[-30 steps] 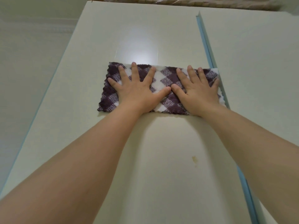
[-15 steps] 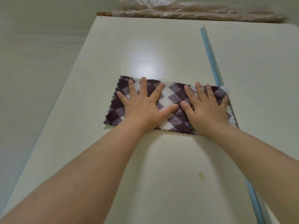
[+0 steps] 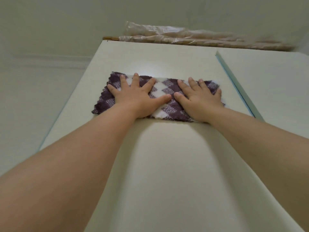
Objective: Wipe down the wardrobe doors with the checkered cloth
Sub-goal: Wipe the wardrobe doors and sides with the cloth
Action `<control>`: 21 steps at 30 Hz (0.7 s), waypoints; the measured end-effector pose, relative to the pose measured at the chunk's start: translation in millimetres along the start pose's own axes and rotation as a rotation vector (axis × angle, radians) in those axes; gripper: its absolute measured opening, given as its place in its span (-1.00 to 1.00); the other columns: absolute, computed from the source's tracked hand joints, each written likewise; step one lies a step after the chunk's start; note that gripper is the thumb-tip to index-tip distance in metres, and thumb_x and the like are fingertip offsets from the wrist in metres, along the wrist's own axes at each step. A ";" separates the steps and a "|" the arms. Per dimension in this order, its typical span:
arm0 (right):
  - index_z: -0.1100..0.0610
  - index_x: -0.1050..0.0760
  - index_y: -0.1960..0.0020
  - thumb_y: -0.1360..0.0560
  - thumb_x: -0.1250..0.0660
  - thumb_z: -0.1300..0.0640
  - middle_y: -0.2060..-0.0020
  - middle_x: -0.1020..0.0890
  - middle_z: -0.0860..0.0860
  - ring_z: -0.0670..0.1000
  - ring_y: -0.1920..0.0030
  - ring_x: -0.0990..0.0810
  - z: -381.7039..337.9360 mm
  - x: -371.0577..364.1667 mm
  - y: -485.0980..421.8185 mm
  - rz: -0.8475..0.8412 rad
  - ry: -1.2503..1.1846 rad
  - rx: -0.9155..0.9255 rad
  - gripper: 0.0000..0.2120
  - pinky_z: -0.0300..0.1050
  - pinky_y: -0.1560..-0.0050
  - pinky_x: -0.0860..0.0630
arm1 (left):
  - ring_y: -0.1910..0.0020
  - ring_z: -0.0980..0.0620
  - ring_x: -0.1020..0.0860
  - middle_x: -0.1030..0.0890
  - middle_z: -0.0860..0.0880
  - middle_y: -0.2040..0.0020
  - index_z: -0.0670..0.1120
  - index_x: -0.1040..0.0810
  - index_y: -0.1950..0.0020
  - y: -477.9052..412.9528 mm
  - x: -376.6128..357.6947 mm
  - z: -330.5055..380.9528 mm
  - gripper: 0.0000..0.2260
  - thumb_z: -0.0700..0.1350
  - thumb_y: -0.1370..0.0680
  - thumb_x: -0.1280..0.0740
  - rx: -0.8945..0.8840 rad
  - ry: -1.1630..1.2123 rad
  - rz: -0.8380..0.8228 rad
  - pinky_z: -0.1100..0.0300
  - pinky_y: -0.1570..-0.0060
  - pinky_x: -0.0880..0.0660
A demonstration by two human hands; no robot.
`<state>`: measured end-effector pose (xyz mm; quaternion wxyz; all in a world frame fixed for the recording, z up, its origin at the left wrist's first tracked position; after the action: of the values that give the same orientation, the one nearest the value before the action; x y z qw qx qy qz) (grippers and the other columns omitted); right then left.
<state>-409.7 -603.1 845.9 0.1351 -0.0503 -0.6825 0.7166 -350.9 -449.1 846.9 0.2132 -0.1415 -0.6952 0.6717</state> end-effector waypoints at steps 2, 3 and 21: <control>-0.21 0.13 -0.49 -0.55 0.17 -0.29 -0.52 0.11 -0.10 0.01 -0.51 0.18 -6.8 1.6 -18.4 0.020 0.005 0.000 -0.46 0.34 -0.38 0.23 | -0.48 -0.21 0.21 0.13 0.01 -0.54 0.33 0.06 -0.45 -16.1 5.0 -9.1 -0.26 0.55 -0.31 0.10 0.003 0.013 0.018 -0.38 -0.31 0.23; -0.21 0.13 -0.49 -0.55 0.17 -0.29 -0.52 0.11 -0.10 0.01 -0.51 0.17 -11.1 2.5 -26.8 0.028 0.007 0.005 -0.46 0.35 -0.38 0.22 | -0.48 -0.20 0.21 0.12 0.02 -0.54 0.33 0.05 -0.45 -21.9 7.2 -14.5 -0.26 0.55 -0.32 0.09 0.009 0.019 0.021 -0.37 -0.31 0.24; -0.15 -0.27 -0.42 -0.60 -0.06 -0.05 -0.45 -0.27 -0.10 -0.02 -0.45 -0.15 -79.7 12.5 3.2 0.158 -0.149 0.327 -0.61 0.20 -0.42 -0.06 | -0.50 -0.16 0.09 0.02 -0.04 -0.54 0.26 0.03 -0.48 24.2 13.5 -67.1 -0.39 0.40 -0.47 0.05 -0.009 0.030 0.097 -0.29 -0.36 0.16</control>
<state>-401.7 -523.0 839.0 0.0339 -0.0281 -0.5589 0.8281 -332.1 -382.5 824.7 0.1900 -0.1863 -0.6873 0.6758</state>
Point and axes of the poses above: each hand's wrist, its own y-axis away from the middle knuckle, its own x-axis out of the back of the hand, z = x × y, the point moved 10 cm from there along -y, towards the middle knuckle
